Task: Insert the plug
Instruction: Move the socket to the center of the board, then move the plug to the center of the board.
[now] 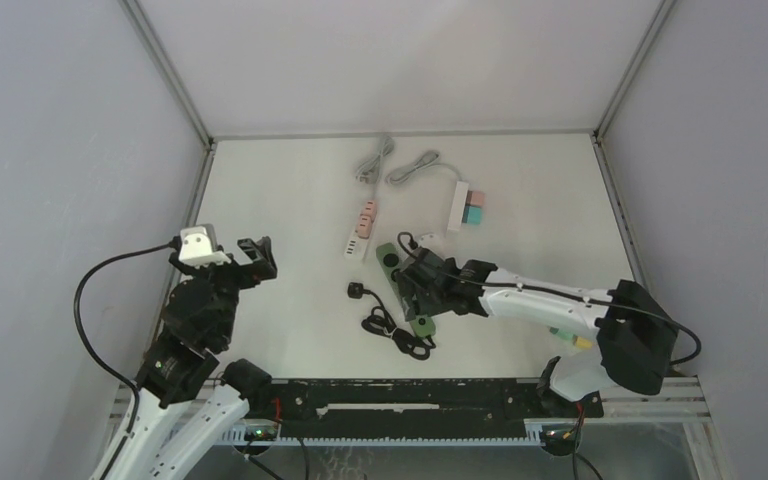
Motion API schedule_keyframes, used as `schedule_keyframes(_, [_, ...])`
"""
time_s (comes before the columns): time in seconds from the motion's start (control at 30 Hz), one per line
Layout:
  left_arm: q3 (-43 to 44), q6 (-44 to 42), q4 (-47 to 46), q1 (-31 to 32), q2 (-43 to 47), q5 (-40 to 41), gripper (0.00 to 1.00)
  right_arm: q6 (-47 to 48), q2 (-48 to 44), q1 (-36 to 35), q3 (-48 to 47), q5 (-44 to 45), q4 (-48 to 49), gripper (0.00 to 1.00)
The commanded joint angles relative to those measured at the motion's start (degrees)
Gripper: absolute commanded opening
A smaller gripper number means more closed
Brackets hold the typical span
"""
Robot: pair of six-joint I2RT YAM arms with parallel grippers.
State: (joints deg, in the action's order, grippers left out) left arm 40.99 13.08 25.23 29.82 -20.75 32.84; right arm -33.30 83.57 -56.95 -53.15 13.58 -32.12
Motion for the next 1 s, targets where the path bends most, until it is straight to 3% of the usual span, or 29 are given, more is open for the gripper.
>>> schedule_keyframes(0.0, [-0.5, -0.2, -1.0, -0.4, 1.8, 0.1, 1.00, -1.4, -5.8, 2.0, -0.3, 3.5, -5.9, 0.88])
schedule_keyframes(0.23, [-0.5, -0.2, -1.0, -0.2, 3.0, -0.2, 1.00, -4.8, -13.7, 9.2, 2.3, 7.2, -12.6, 0.89])
schedule_keyframes(0.67, [-0.9, -1.1, -1.6, 3.0, 5.1, 0.5, 1.00, -8.8, -33.6, 40.9, 9.9, 5.3, -21.3, 0.89])
schedule_keyframes(0.97, [-1.2, -1.7, -2.0, 4.5, 6.1, 1.3, 1.00, -11.6, -32.9, 60.7, 11.1, 6.3, -22.7, 0.87])
